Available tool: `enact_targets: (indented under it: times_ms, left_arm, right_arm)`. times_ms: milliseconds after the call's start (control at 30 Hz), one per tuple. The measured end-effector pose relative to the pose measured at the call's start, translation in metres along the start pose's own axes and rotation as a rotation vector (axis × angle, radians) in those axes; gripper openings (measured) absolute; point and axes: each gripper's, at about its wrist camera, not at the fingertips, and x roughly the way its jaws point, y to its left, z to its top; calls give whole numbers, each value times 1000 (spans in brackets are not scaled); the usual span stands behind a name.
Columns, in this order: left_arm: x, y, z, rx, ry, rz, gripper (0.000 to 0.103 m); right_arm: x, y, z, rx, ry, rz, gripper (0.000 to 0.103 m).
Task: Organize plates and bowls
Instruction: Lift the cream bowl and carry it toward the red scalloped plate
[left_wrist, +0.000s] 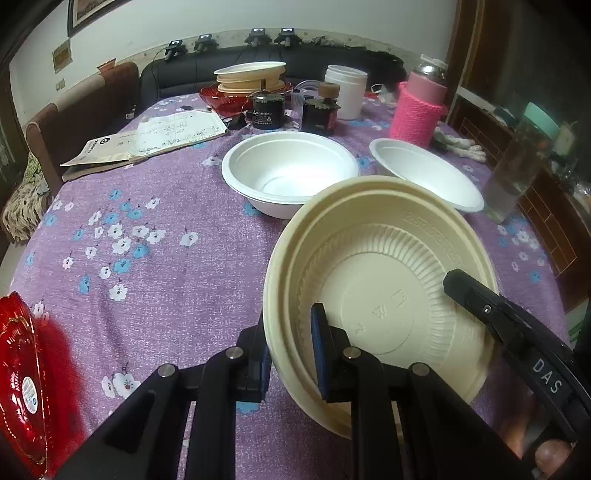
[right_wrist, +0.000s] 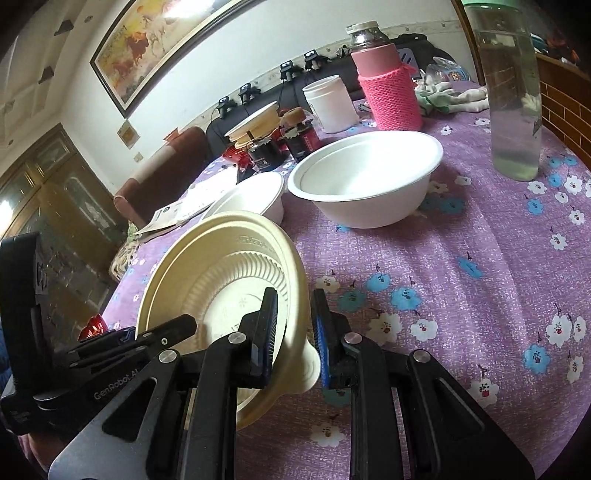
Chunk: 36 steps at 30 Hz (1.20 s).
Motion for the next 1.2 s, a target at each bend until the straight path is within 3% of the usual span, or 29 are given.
enact_targets:
  times_ms: [667,1200]
  left_arm:
    - [-23,3,-12,-6,-34,38,19]
    - [-50,29,-29,-46,-75,88,19]
  right_arm:
    - [-9,6,-5,-12,-28,41,18]
    - [-19,38,-23,-92,-80,126,18]
